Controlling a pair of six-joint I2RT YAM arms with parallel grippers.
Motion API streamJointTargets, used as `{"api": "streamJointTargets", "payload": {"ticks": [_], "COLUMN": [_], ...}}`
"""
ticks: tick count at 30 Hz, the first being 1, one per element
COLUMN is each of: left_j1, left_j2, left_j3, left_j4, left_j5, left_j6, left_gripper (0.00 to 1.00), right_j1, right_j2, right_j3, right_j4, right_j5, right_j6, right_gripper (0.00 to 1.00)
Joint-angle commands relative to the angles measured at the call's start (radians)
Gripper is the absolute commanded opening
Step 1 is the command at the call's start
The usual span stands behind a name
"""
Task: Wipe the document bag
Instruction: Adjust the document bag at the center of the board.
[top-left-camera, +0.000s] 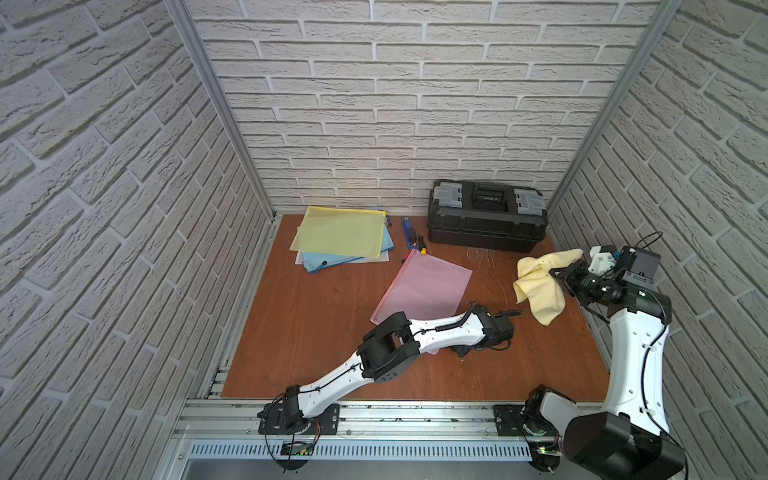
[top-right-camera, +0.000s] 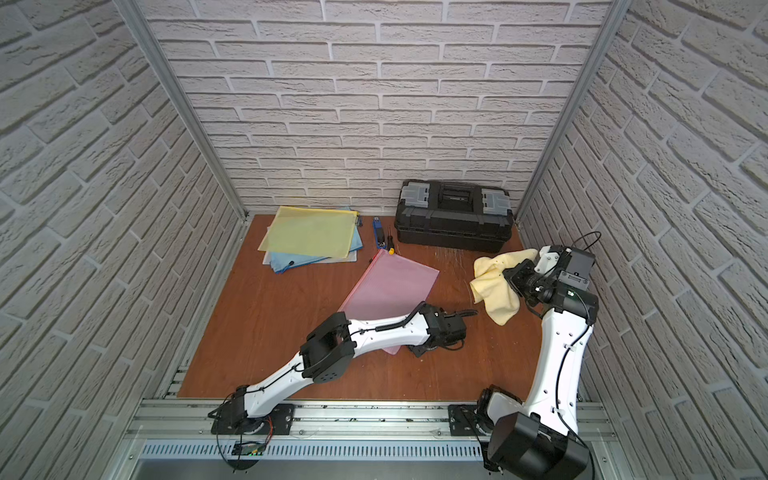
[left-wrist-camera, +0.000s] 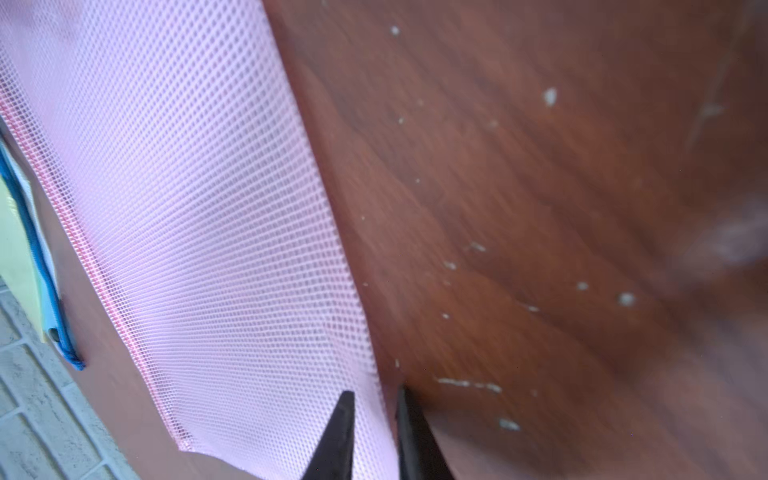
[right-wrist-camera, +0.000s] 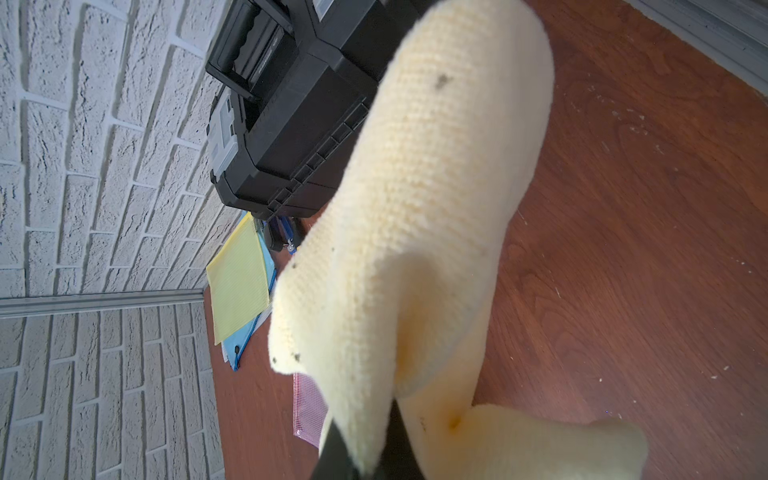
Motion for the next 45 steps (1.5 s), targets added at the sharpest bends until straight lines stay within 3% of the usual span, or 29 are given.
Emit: {"api": "streamJointTargets", "payload": {"ticks": [1,5,14,21,28,31,34,39,45], "left_j1": [0.005,0.006,0.03,0.11,0.158,0.191,0.235,0.336,0.384], "left_j2": [0.067,0.061,-0.026,-0.285,-0.354,-0.42,-0.541,-0.755,-0.884], "left_j3": [-0.045,-0.057,-0.002,0.089,0.407,0.434,0.298,-0.199,-0.738], "left_j4": [-0.014,-0.004,-0.06,-0.011,-0.066,0.012,0.149,0.365,0.559], "left_j5": [0.012,0.008,-0.003,0.263,0.485,0.59,0.673,0.709,0.683], "left_j6": [-0.011,-0.012,0.048,0.148,0.16,0.1,0.035,-0.063,-0.118], "left_gripper": [0.13,0.0,0.0,0.0,0.0,0.0,0.0,0.0,0.0], "right_j1": [-0.005,-0.004,-0.005,-0.007,-0.013,-0.015,-0.014,-0.015,-0.013], "right_j2": [-0.021,-0.021,-0.026,-0.029,-0.018,-0.012,-0.003,-0.001,0.008], "right_j3": [0.017,0.013,0.008,-0.027,0.005,0.01,0.018,0.012,-0.007], "right_j4": [0.007,0.01,0.024,0.102,0.125,0.136,0.135,0.139,0.136], "right_j5": [-0.014,-0.014,0.0,0.017,0.014,0.002,-0.012,-0.043,-0.126], "right_j6": [-0.004,-0.006,0.002,0.064,0.077,0.086,0.082,0.086,0.067], "right_gripper": [0.02,0.02,0.02,0.02,0.02,0.02,0.02,0.02,0.02]}}
